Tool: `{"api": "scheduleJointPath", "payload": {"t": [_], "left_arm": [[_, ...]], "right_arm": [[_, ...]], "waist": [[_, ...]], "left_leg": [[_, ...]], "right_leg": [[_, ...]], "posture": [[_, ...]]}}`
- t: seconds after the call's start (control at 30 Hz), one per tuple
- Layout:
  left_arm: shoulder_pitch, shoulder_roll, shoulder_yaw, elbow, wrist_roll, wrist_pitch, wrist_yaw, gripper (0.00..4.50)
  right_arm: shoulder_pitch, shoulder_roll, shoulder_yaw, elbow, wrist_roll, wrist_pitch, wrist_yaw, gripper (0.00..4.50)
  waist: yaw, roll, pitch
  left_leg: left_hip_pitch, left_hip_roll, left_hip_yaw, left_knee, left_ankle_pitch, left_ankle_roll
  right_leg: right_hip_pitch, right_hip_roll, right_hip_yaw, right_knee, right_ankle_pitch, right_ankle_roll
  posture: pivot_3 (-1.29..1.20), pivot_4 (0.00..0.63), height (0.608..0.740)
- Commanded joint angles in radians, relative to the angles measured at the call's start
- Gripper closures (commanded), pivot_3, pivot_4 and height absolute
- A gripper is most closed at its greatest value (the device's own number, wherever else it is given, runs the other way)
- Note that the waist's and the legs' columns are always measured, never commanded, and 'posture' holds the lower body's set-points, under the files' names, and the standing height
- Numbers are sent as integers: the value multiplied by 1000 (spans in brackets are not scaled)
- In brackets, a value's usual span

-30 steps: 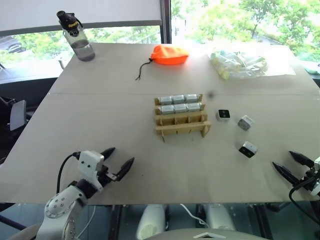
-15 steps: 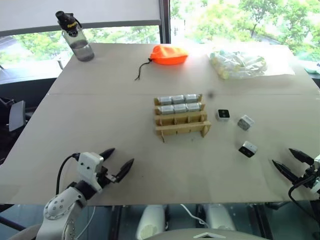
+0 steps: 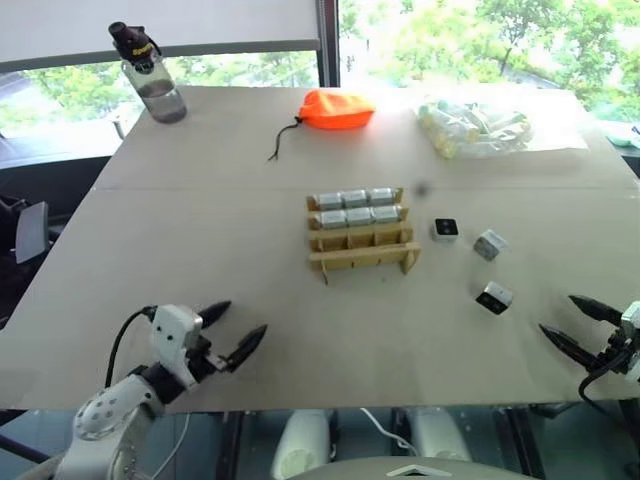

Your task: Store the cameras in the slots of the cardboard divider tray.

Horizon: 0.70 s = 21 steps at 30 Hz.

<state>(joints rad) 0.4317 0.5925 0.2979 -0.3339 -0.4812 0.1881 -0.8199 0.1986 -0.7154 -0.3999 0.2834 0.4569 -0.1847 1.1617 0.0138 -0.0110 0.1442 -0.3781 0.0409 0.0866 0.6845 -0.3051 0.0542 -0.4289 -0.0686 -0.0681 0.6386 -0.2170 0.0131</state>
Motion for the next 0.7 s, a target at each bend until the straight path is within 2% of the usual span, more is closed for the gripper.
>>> {"api": "scheduleJointPath", "payload": {"t": [0.03,0.2,0.33,0.53,0.7], "left_arm": [[7,104,45,-89,-49,12,-117,33],[-35,215,100,-168,-136,42,-217,33],[-101,279,92,-237,-182,76,-268,33],[-165,344,43,-289,-162,116,-295,33],[-193,362,27,-290,-172,143,-311,33]], "right_arm": [[-23,-20,14,-58,12,27,19,0],[-47,-28,33,-134,25,86,14,0],[-49,-14,57,-217,37,146,-3,0],[-35,-2,70,-280,43,191,-20,0],[-38,13,86,-292,38,203,-28,0]], "waist": [[1,0,0],[2,0,0],[1,0,1],[1,0,1],[0,0,1]], "left_leg": [[0,0,-1,0,0,0],[0,0,-1,0,0,0],[-1,0,0,0,0,-1],[-1,-1,0,0,2,-4],[0,0,1,0,2,-3]], "right_leg": [[0,0,0,0,0,0],[0,0,0,0,0,0],[0,0,0,0,0,0],[0,1,0,0,1,2],[0,2,1,0,0,3]], "posture": [[0,150,740],[0,150,740],[0,150,740],[0,150,740],[0,150,740]]}}
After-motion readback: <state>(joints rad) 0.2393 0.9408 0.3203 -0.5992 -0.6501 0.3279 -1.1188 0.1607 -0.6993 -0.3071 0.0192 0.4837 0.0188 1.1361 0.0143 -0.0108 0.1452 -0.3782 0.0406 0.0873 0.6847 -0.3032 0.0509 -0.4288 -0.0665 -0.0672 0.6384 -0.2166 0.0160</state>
